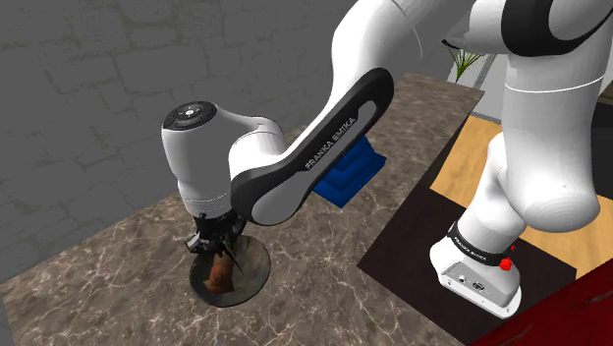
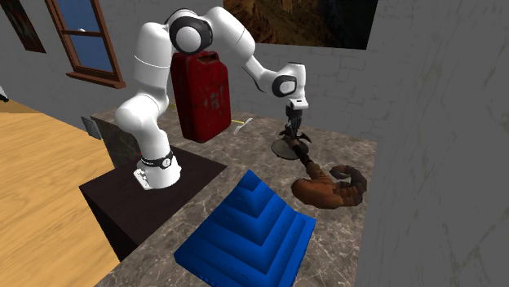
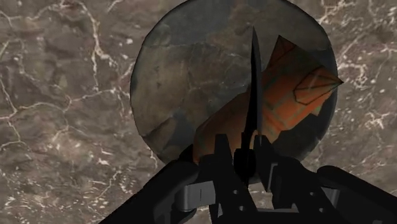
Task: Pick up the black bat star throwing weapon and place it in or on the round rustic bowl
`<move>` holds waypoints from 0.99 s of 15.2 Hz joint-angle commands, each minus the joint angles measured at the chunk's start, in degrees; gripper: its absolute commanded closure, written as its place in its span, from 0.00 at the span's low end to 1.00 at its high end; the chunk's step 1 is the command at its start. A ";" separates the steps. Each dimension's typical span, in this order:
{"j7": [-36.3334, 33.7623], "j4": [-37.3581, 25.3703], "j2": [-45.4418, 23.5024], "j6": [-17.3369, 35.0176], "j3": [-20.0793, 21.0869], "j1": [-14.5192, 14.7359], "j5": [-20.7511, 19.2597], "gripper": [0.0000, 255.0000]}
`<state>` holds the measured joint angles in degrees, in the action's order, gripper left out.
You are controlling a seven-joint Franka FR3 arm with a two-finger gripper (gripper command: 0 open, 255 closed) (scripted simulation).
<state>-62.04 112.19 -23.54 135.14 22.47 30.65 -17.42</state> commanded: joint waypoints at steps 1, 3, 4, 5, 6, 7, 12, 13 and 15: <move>0.16 1.43 -2.58 -0.32 -0.04 -0.13 0.28 0.00; -1.02 3.29 -2.29 1.15 0.06 0.33 0.01 0.00; 0.53 -0.12 -4.05 -0.35 -0.57 -0.01 -0.05 0.00; 1.07 -0.31 -2.73 -1.75 -0.19 -0.20 0.79 0.00; 1.58 -0.59 -1.47 -3.19 0.20 -0.40 1.58 0.00; 2.05 -0.96 -0.26 -4.67 0.62 -0.64 2.32 0.00; 2.41 -1.30 0.66 -5.85 0.92 -0.81 2.89 0.00; 2.41 -1.30 0.66 -5.85 0.92 -0.80 2.89 0.00; 2.41 -1.30 0.66 -5.85 0.92 -0.80 2.89 0.00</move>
<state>-59.64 110.90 -22.89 129.32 23.39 29.85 -14.53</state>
